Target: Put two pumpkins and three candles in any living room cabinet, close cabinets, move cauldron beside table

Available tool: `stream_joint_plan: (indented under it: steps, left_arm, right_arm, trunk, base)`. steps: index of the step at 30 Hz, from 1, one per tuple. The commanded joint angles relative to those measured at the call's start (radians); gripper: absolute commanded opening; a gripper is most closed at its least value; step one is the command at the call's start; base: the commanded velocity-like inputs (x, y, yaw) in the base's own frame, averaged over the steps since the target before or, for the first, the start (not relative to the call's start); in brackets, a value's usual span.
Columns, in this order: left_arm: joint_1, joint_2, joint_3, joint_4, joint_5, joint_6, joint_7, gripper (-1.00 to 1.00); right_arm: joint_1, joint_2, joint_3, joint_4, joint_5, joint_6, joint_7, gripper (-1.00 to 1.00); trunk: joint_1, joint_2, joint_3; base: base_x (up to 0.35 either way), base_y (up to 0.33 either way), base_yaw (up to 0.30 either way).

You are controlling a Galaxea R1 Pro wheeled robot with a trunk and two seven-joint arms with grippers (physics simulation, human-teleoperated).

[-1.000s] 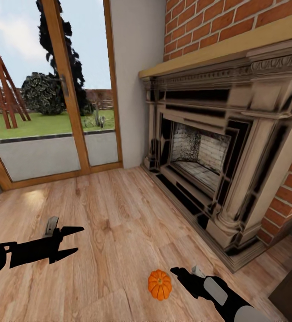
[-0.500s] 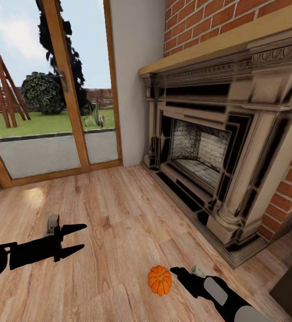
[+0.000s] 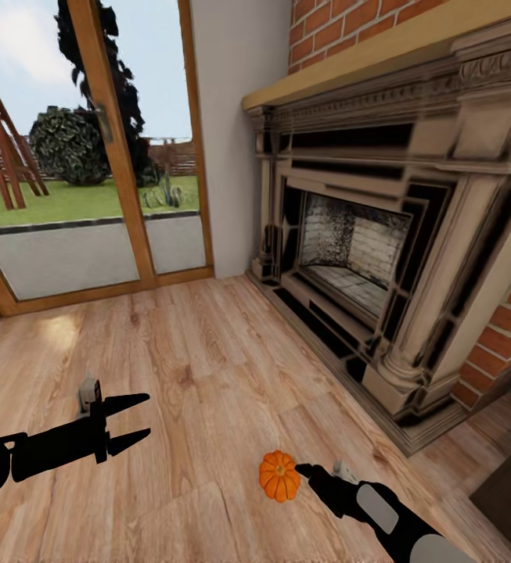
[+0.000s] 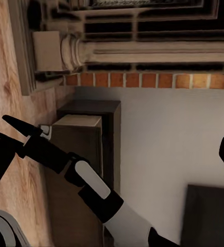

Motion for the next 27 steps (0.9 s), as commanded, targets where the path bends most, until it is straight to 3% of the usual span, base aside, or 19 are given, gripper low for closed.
stream_joint_plan:
  steps: [1,10,27]
  left_arm:
    - [-0.001,0.000,-0.001,0.000,0.011,0.001,0.011,1.00]
    - [-0.001,0.000,-0.002,0.002,0.011,0.001,0.011,1.00]
    - [-0.001,0.000,-0.004,0.001,0.008,0.001,0.011,1.00]
  right_arm:
    - [-0.001,-0.001,0.004,-0.003,-0.003,0.001,0.003,1.00]
    - [-0.001,-0.001,0.004,-0.009,-0.003,-0.051,0.096,1.00]
    - [-0.001,0.001,0.003,-0.009,-0.004,-0.069,0.111,1.00]
  trunk:
    - [0.000,-0.001,-0.005]
    - [0.004,-0.003,-0.040]
    - [0.012,-0.007,-0.105]
  base:
    - [0.000,0.000,0.000]
    - [0.000,0.000,0.000]
    - [0.000,0.000,0.000]
